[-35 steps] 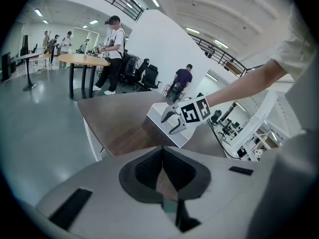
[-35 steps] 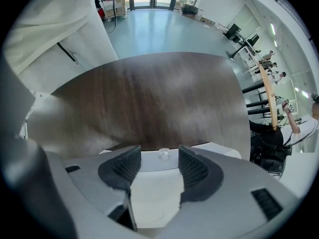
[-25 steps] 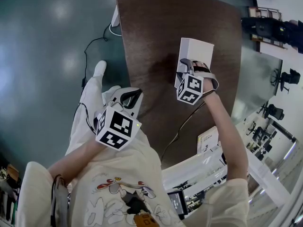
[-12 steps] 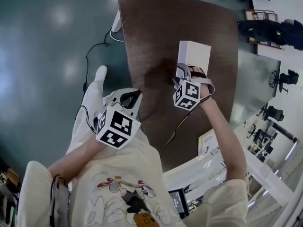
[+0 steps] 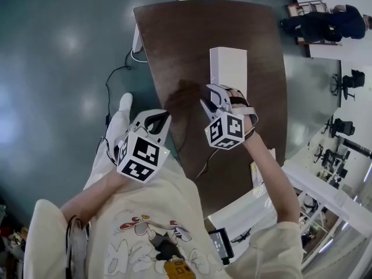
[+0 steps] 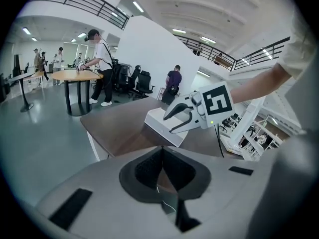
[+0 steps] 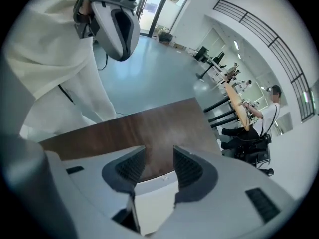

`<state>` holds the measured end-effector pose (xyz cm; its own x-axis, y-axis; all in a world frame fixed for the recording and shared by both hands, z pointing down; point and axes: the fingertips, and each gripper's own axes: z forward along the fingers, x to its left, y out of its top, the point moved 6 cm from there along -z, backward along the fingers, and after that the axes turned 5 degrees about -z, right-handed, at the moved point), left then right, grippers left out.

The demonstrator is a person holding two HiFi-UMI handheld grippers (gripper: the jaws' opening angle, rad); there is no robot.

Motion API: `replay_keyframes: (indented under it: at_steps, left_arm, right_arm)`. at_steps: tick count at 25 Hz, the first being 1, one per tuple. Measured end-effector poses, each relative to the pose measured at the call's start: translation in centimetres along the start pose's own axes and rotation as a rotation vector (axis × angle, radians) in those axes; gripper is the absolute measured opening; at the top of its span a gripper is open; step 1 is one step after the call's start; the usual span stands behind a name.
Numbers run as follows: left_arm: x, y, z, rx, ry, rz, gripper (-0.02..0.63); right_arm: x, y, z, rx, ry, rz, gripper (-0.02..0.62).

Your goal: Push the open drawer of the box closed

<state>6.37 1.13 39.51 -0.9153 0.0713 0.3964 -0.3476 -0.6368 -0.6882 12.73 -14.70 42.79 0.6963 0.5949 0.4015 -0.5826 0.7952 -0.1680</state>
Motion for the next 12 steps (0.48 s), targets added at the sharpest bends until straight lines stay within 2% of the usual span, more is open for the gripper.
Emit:
replay_keyframes:
  at_steps: [7, 12]
  left_arm:
    - [-1.1, 1.7, -2.9, -0.029, 0.001, 0.067, 0.006]
    - [-3.9, 2.8, -5.0, -0.048, -0.055, 0.118, 0.006]
  right_arm:
    - [0.4, 2.4, -7.0, -0.09, -0.203, 0.117, 0.087]
    - [1.5, 4.0, -12.1, -0.147, -0.317, 0.22, 0.054]
